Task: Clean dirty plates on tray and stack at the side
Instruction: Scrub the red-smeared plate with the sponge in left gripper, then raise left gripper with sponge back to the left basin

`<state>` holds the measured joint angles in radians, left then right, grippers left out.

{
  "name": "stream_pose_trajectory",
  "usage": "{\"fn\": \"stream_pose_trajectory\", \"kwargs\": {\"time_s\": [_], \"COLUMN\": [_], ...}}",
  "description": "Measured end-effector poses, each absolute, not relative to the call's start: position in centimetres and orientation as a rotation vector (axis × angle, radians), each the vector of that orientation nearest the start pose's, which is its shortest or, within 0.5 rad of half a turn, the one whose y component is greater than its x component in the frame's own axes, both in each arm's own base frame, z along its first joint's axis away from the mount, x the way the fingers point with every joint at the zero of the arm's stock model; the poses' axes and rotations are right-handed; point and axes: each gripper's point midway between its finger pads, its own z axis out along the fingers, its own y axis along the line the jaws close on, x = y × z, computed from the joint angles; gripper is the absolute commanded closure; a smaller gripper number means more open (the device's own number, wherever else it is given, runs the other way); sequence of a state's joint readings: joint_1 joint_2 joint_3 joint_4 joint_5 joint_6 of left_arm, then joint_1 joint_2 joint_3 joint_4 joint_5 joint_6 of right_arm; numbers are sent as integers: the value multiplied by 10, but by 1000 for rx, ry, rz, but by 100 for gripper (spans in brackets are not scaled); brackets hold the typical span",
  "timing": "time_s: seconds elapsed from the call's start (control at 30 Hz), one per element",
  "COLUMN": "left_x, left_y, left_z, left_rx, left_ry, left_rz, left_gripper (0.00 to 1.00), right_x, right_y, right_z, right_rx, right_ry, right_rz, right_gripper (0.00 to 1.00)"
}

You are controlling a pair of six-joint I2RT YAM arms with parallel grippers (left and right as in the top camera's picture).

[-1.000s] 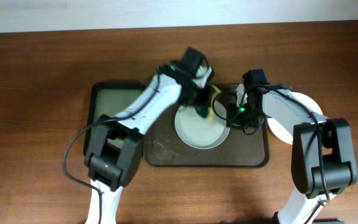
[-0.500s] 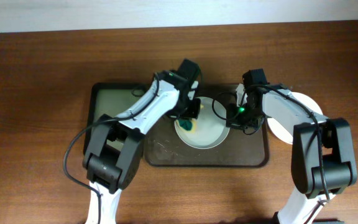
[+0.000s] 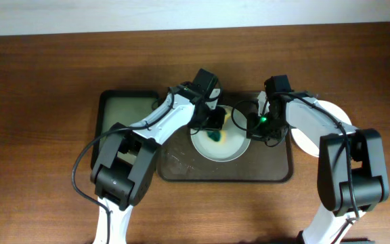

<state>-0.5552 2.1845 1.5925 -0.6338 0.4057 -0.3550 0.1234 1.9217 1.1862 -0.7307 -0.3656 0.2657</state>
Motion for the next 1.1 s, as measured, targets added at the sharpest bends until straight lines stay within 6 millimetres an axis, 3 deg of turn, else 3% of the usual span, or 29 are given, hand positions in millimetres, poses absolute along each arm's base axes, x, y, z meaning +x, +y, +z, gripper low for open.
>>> {"fn": "stream_pose_trajectory", "kwargs": {"time_s": [0.13, 0.27, 0.33, 0.47, 0.77, 0.9, 1.03, 1.1], "left_x": [387, 410, 418, 417, 412, 413, 410, 407], "left_y": [-323, -310, -297, -280, -276, -279, -295, -305], "left_z": [43, 70, 74, 62, 24, 20, 26, 34], "left_rx": [383, 321, 287, 259, 291, 294, 344, 382], "left_ry": [2856, 2841, 2849, 2889, 2863, 2848, 2829, 2820], "left_rz": [-866, -838, -764, -594, -398, -418, -596, -711], "left_gripper": [100, 100, 100, 100, 100, 100, 100, 100], "right_x": [347, 347, 347, 347, 347, 347, 347, 347], "right_y": [106, 106, 106, 106, 106, 106, 106, 106], "right_z": [9, 9, 9, 9, 9, 9, 9, 9], "right_rx": [187, 187, 187, 186, 185, 186, 186, 186], "right_ry": [3049, 3048, 3048, 3047, 3047, 3047, 3048, 3046], "right_rz": [593, 596, 595, 595, 595, 595, 594, 595], "right_gripper": [96, 96, 96, 96, 96, 96, 95, 85]}}
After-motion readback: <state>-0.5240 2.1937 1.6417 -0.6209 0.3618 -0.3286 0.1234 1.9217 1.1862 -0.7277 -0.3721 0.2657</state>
